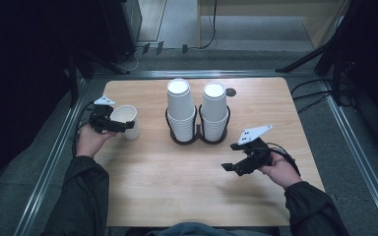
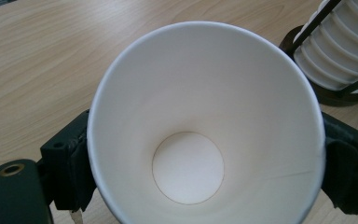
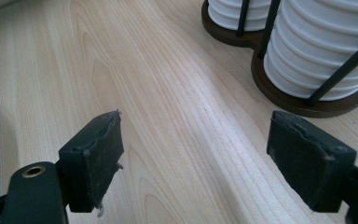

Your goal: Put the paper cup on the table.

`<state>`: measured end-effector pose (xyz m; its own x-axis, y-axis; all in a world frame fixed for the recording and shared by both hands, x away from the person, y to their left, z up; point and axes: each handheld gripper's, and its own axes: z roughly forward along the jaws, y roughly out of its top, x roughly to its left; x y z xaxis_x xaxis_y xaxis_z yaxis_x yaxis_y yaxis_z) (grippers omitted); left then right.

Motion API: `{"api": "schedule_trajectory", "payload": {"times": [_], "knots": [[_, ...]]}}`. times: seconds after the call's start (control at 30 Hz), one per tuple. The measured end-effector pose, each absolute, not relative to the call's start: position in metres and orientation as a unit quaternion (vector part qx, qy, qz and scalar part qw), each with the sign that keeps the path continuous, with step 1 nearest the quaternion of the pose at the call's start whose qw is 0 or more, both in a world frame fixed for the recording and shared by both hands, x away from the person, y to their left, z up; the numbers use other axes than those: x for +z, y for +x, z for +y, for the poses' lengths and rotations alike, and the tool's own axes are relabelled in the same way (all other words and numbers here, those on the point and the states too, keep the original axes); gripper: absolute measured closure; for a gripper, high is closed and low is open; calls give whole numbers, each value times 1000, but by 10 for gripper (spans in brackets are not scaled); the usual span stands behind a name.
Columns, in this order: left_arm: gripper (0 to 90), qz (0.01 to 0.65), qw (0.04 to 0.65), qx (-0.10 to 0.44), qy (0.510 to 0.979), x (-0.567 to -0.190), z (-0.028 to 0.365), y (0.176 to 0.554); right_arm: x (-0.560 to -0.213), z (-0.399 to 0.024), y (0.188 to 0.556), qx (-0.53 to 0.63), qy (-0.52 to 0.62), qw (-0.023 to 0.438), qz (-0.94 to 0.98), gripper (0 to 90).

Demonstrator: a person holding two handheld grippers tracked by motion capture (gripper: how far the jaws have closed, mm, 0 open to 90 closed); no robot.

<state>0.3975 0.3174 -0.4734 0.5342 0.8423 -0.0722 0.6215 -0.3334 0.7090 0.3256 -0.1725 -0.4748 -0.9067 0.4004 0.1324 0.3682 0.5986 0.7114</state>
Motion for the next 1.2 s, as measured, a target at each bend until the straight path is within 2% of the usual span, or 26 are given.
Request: {"api": "schedule_trajectory", "payload": {"times": [0.4,0.6,1.2], "knots": [[64,460,355,143,801,-474,314,397,-475,-172,326,392,216,17,894,187],[0,467,357,135,798,-473,314,398,-476,-173,326,393,218,17,893,187],[0,479,359,143,788,-452,316,390,-476,-172,325,391,217,16,894,187]]}}
